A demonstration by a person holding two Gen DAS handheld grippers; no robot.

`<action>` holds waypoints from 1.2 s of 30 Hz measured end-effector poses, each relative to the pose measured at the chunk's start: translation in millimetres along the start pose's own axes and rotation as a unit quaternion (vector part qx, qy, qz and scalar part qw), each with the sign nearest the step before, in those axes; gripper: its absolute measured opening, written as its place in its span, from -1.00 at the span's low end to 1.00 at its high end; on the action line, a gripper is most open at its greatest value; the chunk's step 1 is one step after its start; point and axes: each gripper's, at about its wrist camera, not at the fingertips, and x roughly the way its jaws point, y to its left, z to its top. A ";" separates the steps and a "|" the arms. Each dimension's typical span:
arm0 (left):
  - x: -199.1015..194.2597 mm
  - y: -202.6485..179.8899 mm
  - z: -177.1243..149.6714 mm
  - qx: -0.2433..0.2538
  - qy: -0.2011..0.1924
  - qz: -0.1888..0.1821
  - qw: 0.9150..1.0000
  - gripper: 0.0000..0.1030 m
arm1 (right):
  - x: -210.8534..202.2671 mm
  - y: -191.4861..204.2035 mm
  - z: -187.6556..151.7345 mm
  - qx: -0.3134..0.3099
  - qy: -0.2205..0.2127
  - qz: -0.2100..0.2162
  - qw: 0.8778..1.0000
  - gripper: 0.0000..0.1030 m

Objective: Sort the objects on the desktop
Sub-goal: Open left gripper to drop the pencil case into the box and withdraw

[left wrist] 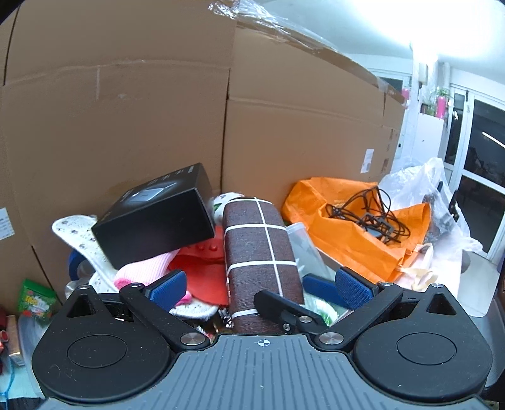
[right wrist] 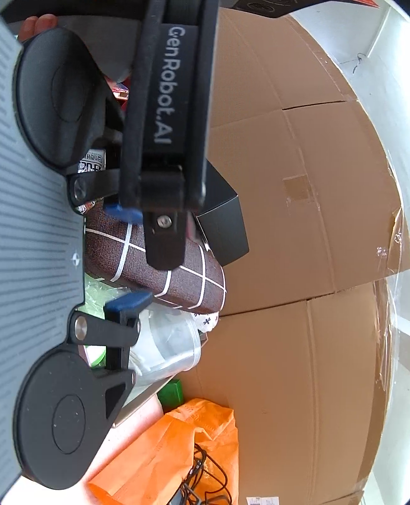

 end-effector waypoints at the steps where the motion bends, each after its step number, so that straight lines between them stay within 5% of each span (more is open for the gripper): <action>1: -0.7 1.0 -1.0 -0.004 0.001 -0.001 1.000 1.00 | -1.6 0.7 -0.9 -0.001 -0.004 -0.004 1.000 0.26; 11: -9.3 10.3 -12.6 -0.036 0.003 -0.008 0.999 1.00 | -15.1 2.1 -0.1 0.000 -0.011 -0.016 1.000 0.41; 22: -34.2 23.1 -33.4 -0.075 0.007 -0.014 0.997 1.00 | -31.5 20.2 -6.1 -0.032 0.002 -0.038 0.999 0.98; 36: -93.5 37.6 -73.8 -0.086 0.008 0.071 0.994 1.00 | -58.7 68.1 -26.7 -0.077 0.054 -0.069 0.993 0.99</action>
